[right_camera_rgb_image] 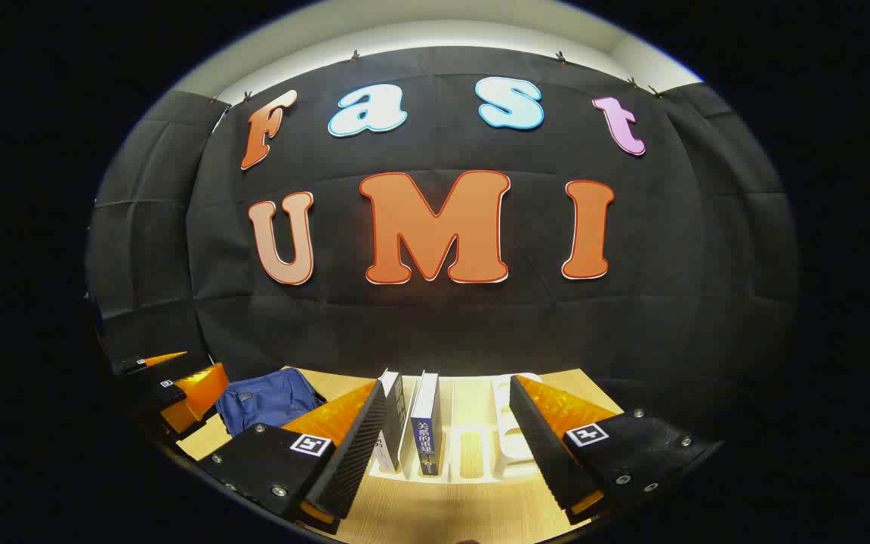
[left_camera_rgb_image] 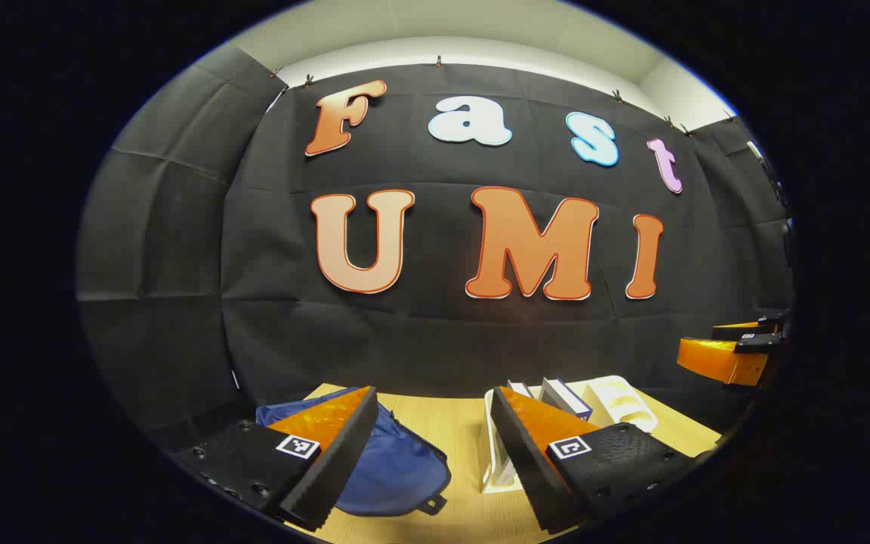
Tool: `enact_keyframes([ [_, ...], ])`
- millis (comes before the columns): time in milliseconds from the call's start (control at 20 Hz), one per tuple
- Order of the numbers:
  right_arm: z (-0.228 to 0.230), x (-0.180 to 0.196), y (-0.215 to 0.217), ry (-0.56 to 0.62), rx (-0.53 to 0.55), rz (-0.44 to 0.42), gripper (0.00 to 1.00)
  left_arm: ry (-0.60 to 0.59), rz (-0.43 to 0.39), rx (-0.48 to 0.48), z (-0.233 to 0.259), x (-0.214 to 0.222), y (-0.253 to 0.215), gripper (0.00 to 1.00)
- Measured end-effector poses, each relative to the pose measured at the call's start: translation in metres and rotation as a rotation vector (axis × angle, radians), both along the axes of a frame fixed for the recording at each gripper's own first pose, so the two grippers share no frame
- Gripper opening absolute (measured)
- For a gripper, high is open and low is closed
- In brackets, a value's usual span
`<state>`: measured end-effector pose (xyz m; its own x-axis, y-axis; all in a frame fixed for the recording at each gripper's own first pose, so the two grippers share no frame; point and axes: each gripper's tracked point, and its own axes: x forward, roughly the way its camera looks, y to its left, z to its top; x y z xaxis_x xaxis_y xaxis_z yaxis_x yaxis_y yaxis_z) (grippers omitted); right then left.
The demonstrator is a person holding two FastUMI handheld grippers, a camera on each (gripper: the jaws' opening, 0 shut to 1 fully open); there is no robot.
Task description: Open the schoolbag, grab two books from the bookshelf and put them into the schoolbag.
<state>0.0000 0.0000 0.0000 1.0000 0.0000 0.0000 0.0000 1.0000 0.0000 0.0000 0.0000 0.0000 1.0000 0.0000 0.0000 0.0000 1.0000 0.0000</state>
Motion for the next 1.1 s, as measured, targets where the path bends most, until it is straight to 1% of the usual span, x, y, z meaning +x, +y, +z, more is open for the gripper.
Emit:
enact_keyframes([
  [200, -0.002, 0.000, 0.001, 0.003, -0.014, 0.000, 0.97, 0.001, -0.005, -0.011, -0.001, 0.002, 0.000, 0.94],
  [300, 0.000, 0.001, 0.000, -0.007, -0.042, -0.010, 0.97, 0.009, 0.002, -0.017, -0.002, 0.002, 0.003, 0.94],
  [400, 0.000, 0.001, 0.002, -0.008, -0.053, -0.006, 0.97, 0.000, 0.012, -0.004, 0.002, 0.001, 0.006, 0.93],
  [650, -0.003, 0.001, 0.004, 0.003, -0.037, -0.003, 0.97, 0.000, 0.009, 0.006, 0.003, 0.002, 0.006, 0.94],
  [1100, -0.003, -0.001, 0.002, 0.001, -0.045, -0.012, 0.97, -0.002, 0.024, 0.015, 0.004, 0.001, 0.012, 0.94],
])
